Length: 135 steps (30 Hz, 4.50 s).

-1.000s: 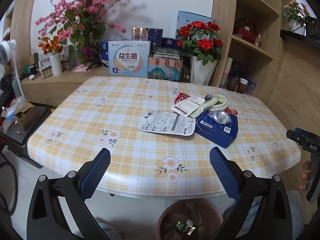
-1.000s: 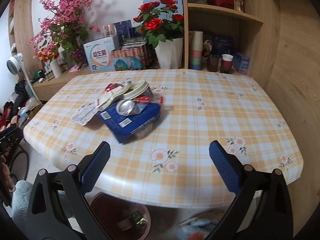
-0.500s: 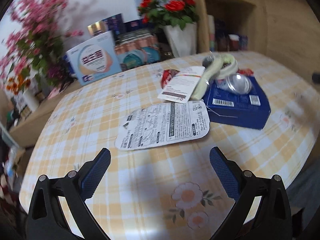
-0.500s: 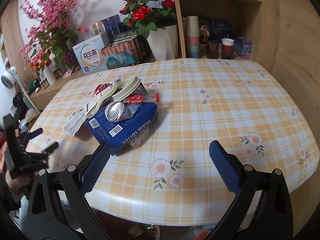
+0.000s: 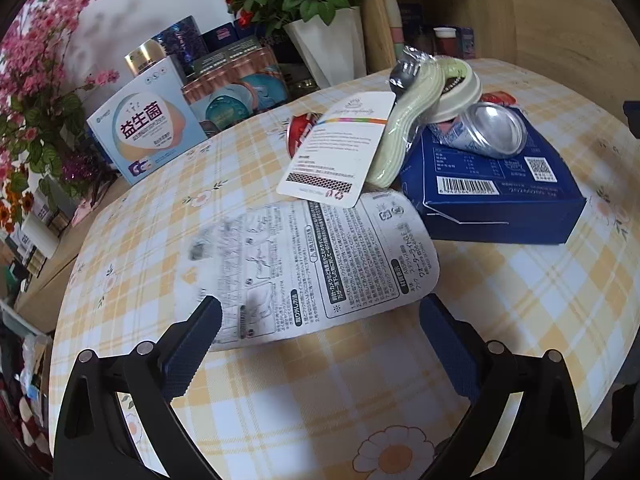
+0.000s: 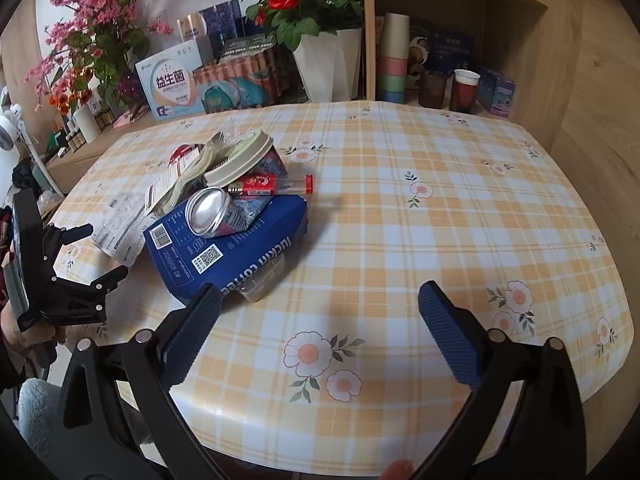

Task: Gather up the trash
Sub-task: 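Close the left tool on the white printed instruction sheet, then close the right tool on the white plastic utensils while the left tool lifts the sheet, then carry both items to the brown bin and open the right tool while the left tool holds the sheet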

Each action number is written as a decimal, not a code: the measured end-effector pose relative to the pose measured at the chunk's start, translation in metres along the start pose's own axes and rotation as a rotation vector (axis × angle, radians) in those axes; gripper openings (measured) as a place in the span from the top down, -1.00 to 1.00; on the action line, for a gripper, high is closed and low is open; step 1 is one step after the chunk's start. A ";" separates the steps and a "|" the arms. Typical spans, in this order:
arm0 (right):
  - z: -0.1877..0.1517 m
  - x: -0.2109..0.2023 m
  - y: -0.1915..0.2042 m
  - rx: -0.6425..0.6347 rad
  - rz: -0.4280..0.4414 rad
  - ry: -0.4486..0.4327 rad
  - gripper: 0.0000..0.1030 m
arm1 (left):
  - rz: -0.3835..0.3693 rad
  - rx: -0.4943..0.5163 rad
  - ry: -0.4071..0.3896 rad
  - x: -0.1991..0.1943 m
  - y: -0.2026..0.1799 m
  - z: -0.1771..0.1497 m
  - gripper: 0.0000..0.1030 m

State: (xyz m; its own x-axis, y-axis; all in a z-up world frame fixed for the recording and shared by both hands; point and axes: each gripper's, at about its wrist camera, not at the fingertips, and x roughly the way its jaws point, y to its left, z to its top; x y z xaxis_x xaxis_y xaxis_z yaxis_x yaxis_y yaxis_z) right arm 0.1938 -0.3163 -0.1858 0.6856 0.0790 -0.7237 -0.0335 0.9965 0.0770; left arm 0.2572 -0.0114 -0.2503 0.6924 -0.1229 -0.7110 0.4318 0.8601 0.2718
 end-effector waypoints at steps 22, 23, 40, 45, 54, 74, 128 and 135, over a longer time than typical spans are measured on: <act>0.012 0.022 0.014 -0.015 0.058 0.034 -0.89 | -0.054 0.088 0.039 0.014 0.000 0.011 -0.20; 0.013 0.022 0.016 -0.018 0.063 0.033 -0.89 | -0.006 0.108 0.039 0.014 -0.002 0.011 0.33; 0.079 0.051 0.127 -0.492 0.164 0.043 -0.49 | -0.185 -0.436 -0.147 -0.075 0.087 -0.020 0.65; 0.086 0.087 0.175 -0.667 0.199 0.147 -0.31 | -0.198 -0.535 -0.166 -0.088 0.105 -0.029 0.66; 0.102 0.156 0.214 -0.821 0.174 0.371 0.16 | -0.187 -0.575 -0.171 -0.094 0.122 -0.033 0.68; 0.117 0.137 0.225 -0.931 0.096 0.387 0.70 | -0.201 -0.584 -0.211 -0.112 0.122 -0.027 0.80; -0.095 -0.105 0.080 -0.133 0.446 0.141 0.70 | -0.204 -0.565 -0.274 -0.297 0.003 -0.068 0.98; -0.112 -0.098 0.091 -0.162 0.446 0.193 0.69 | -0.205 -0.583 -0.275 -0.301 0.005 -0.076 0.98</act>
State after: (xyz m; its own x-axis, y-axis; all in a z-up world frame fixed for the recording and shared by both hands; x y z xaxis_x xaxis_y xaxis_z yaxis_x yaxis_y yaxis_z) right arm 0.0421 -0.2302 -0.1840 0.4328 0.4865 -0.7589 -0.4149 0.8549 0.3115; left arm 0.0066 0.0675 -0.0844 0.7849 -0.3674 -0.4989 0.2414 0.9229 -0.3000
